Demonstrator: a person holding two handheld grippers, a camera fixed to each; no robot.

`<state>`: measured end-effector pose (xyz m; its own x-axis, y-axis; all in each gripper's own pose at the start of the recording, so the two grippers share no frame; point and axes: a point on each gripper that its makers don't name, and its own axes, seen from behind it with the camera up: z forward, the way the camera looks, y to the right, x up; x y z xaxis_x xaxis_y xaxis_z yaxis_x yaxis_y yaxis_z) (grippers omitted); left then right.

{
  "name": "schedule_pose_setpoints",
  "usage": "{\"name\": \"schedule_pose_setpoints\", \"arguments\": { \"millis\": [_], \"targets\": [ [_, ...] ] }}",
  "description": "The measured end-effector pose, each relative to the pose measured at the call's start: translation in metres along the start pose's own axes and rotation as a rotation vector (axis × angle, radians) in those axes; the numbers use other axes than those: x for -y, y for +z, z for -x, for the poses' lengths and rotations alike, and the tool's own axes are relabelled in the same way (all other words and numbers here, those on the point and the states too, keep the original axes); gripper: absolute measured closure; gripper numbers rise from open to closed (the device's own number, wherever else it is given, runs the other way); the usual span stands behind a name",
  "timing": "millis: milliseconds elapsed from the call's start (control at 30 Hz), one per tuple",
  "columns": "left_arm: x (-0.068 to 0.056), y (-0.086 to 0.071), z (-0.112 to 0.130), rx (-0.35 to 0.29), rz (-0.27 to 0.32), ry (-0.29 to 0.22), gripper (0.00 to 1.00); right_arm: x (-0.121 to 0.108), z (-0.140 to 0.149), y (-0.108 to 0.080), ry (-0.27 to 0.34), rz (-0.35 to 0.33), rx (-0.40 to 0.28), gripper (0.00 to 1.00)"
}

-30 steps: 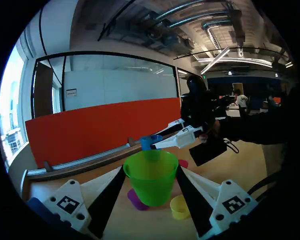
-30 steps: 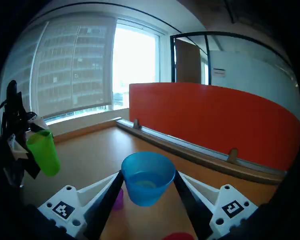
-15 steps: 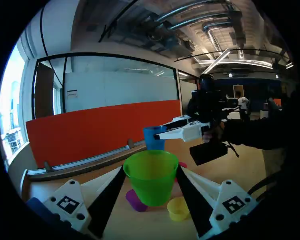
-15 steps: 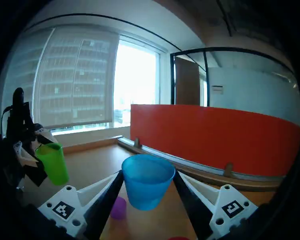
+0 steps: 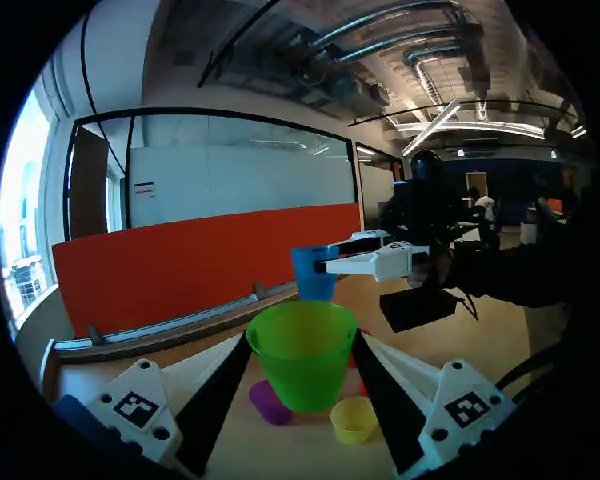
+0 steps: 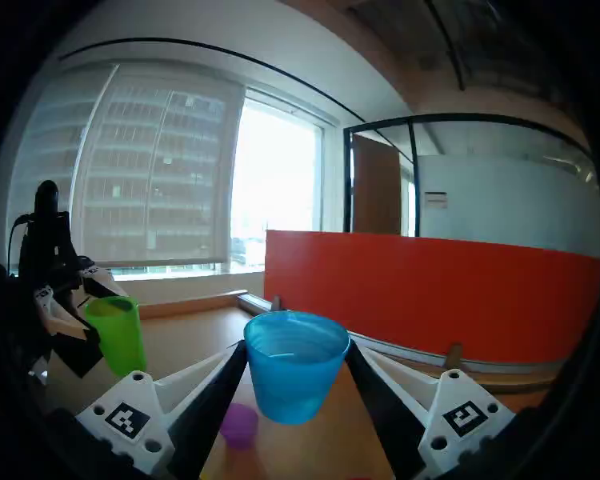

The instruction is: Pour water

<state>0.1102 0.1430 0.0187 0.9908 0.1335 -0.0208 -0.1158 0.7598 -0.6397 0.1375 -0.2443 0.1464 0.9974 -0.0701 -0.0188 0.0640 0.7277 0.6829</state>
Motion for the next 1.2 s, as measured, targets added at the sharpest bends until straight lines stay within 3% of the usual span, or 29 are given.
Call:
{"name": "schedule_pose_setpoints", "arguments": {
  "millis": [600,1200],
  "targets": [
    [-0.011,0.002,-0.003,-0.013,0.009,-0.009,0.12,0.01,-0.01,-0.038,-0.042,0.007,-0.058,0.08],
    [-0.016,0.004,0.0,-0.009,0.015,-0.013,0.12,0.024,-0.001,-0.071,-0.042,-0.007,-0.037,0.09]
  ]
}}
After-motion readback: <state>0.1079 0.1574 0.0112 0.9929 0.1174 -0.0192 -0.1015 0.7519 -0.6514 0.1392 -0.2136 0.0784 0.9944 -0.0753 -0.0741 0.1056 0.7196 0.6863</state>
